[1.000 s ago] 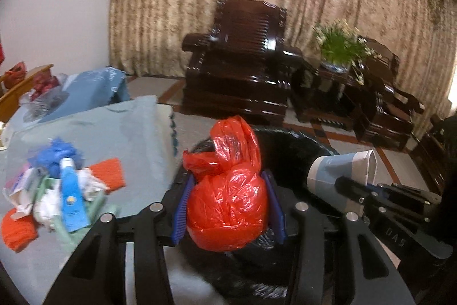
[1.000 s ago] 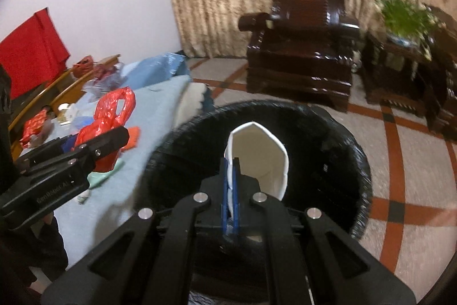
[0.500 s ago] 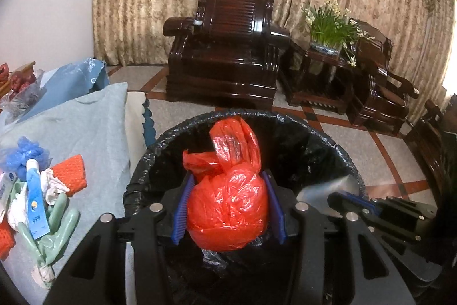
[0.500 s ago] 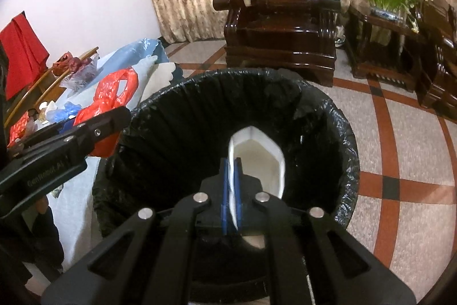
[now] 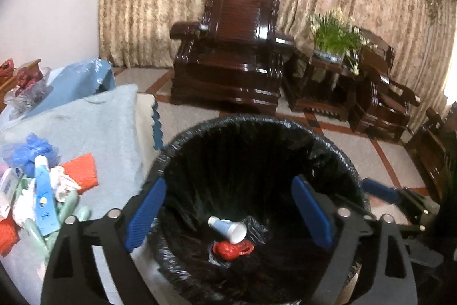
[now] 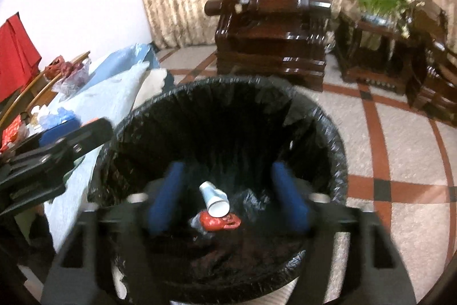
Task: Collect trash
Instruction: 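Carry both items over the black bin and open both tools to drop them, then move both open tools back over the trash pile on the table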
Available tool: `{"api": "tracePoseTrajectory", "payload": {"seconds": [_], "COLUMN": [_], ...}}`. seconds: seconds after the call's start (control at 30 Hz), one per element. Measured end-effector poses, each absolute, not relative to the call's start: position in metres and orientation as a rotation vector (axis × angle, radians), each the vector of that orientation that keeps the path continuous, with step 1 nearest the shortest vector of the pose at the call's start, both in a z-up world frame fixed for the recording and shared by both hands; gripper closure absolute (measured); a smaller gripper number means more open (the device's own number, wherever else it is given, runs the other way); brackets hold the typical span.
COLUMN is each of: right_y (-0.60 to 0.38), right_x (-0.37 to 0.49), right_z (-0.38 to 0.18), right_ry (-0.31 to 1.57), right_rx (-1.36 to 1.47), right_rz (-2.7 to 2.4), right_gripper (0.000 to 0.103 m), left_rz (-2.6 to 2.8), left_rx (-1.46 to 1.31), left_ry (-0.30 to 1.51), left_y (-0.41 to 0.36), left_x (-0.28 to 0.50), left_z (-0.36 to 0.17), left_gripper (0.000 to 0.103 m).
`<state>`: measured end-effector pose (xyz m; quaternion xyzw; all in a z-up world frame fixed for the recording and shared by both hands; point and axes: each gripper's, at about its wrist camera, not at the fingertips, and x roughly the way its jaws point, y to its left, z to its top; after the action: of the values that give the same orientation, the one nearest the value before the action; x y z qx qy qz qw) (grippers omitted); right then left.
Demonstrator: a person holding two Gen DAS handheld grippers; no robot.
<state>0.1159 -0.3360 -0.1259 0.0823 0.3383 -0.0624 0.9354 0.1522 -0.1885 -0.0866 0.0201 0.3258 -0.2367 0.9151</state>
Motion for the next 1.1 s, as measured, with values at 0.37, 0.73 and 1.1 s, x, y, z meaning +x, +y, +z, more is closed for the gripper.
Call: {"api": "tracePoseTrajectory", "payload": {"seconds": [0.37,0.73,1.1], "right_y": [-0.275,-0.16,-0.13], "right_x": [0.12,0.133,0.143], "right_z": [-0.099,-0.107,-0.12], "right_ry": [0.595,0.595,0.635], "right_rx": [0.133,0.09,0.058], "right_rz": [0.02,0.279,0.317], "right_gripper": [0.01,0.01,0.013], "left_rz": [-0.338,-0.089,-0.081], "left_rx": [0.047,0.016,-0.016], "left_ry": [0.551,0.601,0.696], "left_y": [-0.08,0.034,0.043], "left_x": [0.11,0.079,0.102], "left_z": [-0.075,-0.112,-0.153], "left_gripper": [0.009,0.013,0.024]}}
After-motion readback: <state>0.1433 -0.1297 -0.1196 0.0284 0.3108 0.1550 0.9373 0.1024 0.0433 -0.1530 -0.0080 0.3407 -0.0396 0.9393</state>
